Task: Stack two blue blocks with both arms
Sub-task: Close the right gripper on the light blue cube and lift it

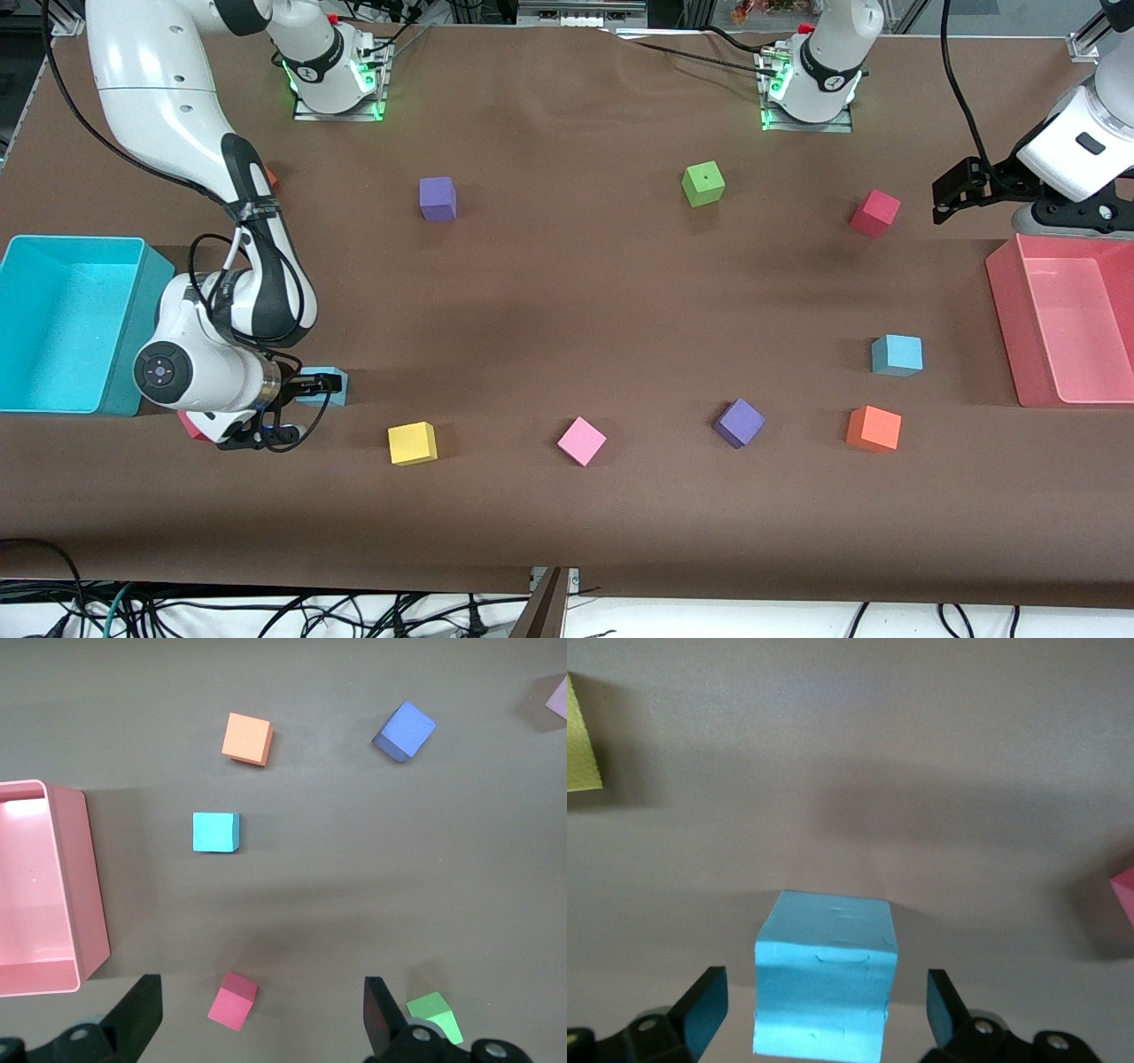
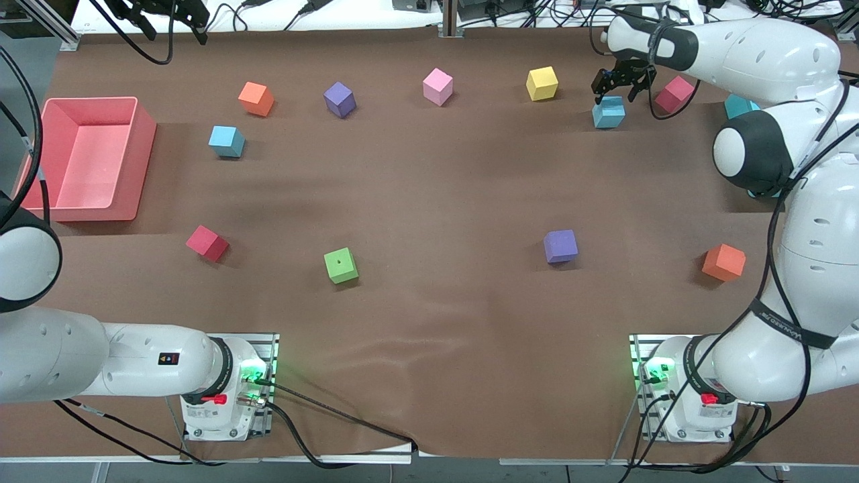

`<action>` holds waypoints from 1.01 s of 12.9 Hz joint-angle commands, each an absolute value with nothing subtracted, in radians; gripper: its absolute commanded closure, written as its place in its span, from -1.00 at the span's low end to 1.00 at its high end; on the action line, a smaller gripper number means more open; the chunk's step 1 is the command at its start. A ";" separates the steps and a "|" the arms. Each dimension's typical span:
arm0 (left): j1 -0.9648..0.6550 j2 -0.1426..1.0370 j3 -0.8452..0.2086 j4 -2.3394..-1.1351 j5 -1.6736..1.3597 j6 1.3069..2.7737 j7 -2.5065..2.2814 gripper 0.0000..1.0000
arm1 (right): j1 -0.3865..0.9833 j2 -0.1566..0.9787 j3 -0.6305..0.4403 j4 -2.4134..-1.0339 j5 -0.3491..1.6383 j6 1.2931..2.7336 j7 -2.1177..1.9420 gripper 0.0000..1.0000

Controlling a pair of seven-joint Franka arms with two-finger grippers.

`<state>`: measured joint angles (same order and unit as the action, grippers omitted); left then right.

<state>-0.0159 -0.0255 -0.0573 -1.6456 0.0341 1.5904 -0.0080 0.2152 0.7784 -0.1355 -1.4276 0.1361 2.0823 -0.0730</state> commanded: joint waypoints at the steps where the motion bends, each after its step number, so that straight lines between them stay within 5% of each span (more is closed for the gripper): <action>1: -0.015 -0.026 -0.054 -1.631 0.017 1.572 -0.008 -1.00 | 0.216 0.793 -0.135 -1.442 0.147 2.121 -0.061 -0.98; 2: -0.015 -0.026 -0.054 -1.631 0.017 1.572 -0.008 -1.00 | 0.216 0.796 -0.135 -1.445 0.147 2.129 -0.061 -0.91; 5: -0.015 -0.028 -0.055 -1.631 0.017 1.571 -0.009 -1.00 | 0.216 0.799 -0.135 -1.447 0.147 2.123 -0.060 0.27; 6: -0.015 -0.028 -0.054 -1.631 0.018 1.571 -0.008 -1.00 | 0.218 0.798 -0.135 -1.445 0.147 2.120 -0.060 0.50; 13: -0.015 -0.026 -0.054 -1.631 0.017 1.571 -0.009 -1.00 | 0.359 0.713 -0.133 -1.364 0.144 1.952 0.097 0.49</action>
